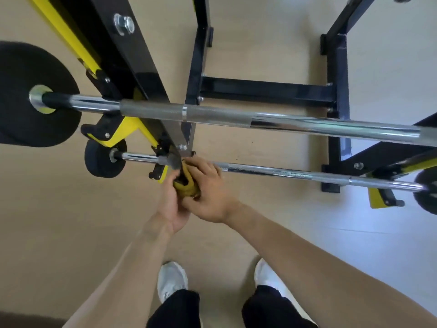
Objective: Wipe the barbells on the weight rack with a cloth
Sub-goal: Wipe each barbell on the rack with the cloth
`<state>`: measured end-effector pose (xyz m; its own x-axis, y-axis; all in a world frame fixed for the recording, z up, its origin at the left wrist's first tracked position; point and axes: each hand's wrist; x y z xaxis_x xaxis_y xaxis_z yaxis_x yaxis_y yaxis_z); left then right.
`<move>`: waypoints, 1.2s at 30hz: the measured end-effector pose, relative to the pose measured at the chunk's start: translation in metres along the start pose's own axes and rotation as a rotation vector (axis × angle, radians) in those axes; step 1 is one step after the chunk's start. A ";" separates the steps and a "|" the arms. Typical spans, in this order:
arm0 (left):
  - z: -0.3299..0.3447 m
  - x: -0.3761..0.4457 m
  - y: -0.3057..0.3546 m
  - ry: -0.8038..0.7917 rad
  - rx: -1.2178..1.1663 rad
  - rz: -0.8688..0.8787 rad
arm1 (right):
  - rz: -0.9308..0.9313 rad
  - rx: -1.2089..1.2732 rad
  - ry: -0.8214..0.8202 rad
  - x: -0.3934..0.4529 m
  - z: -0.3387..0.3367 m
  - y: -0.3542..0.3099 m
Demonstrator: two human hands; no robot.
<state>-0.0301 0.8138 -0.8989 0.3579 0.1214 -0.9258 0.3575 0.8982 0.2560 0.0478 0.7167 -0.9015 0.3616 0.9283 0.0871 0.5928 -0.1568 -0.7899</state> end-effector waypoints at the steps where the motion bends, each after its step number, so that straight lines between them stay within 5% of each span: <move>1: 0.007 0.009 -0.006 0.000 -0.011 0.025 | 0.004 0.068 -0.045 -0.008 -0.010 0.012; 3: 0.016 0.025 -0.012 -0.070 0.052 0.047 | 0.077 0.256 -0.086 -0.021 -0.026 0.034; 7: 0.025 0.048 -0.012 -0.167 0.288 0.010 | 0.361 0.522 0.080 -0.022 -0.038 0.076; 12: 0.000 0.079 0.013 -0.227 0.492 0.007 | 0.105 -0.074 0.056 0.012 -0.034 0.110; 17: -0.050 0.112 0.022 -0.081 0.641 -0.189 | -0.024 -0.239 0.183 0.075 -0.013 0.109; 24: -0.101 0.140 0.018 -0.170 0.920 -0.299 | -0.293 -0.218 0.149 0.116 0.033 0.092; 28: -0.122 0.148 0.009 -0.337 0.483 0.042 | -0.342 -0.222 0.091 0.123 0.023 0.072; 31: -0.126 0.151 0.005 -0.455 0.130 0.118 | -0.292 -0.306 -0.041 0.130 0.013 0.068; 36: -0.119 0.159 0.004 -0.315 0.030 0.116 | -0.153 -0.555 -0.011 0.130 0.047 0.102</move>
<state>-0.0746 0.8872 -1.0778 0.6454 0.0816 -0.7595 0.3218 0.8727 0.3673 0.1213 0.8371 -0.9988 0.2363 0.9573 0.1666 0.9276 -0.1712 -0.3319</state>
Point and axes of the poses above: each hand's wrist, its own x-axis towards the middle knuckle, its own z-axis out of the palm, y = z × x, and after that the axes turned 14 degrees about -z, right-handed
